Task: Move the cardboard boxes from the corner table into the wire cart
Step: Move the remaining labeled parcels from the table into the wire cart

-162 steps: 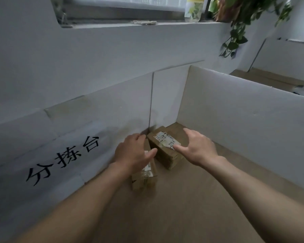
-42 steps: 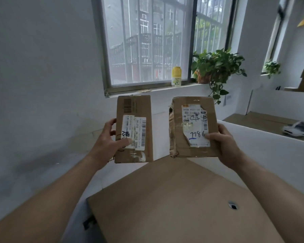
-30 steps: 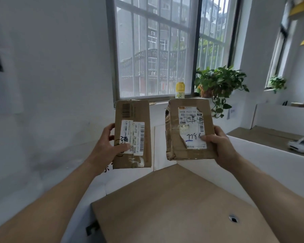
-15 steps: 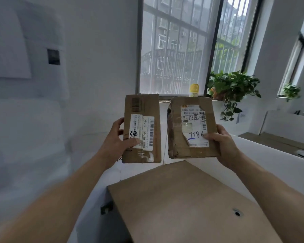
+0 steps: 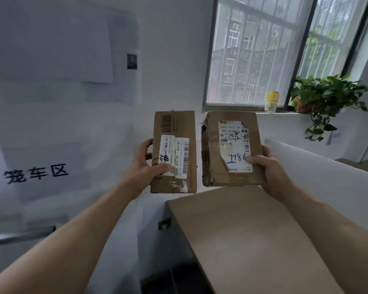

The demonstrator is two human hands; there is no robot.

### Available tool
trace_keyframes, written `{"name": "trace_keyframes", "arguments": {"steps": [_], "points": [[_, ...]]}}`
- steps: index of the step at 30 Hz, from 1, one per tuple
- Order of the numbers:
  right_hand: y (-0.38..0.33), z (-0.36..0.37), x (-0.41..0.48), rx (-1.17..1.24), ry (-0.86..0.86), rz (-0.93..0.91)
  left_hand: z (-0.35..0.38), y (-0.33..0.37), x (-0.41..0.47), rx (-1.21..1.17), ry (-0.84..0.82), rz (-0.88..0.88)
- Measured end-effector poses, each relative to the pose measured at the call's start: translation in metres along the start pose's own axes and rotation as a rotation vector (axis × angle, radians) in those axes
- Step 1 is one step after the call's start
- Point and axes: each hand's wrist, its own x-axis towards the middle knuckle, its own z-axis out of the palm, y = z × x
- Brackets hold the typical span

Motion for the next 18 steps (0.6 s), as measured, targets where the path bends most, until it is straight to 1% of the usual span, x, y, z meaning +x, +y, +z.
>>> {"name": "trace_keyframes", "arguments": {"steps": [6, 10, 18], "points": [[0.028, 0.020, -0.002, 0.031, -0.036, 0.039, -0.021, -0.012, -0.027, 0.041, 0.085, -0.036], [0.044, 0.030, 0.005, 0.037, -0.103, 0.071, -0.030, -0.013, -0.041, 0.060, 0.136, -0.039], [0.076, 0.043, 0.020, 0.057, -0.252, 0.155, -0.027, -0.022, -0.069, 0.032, 0.238, -0.105]]}}
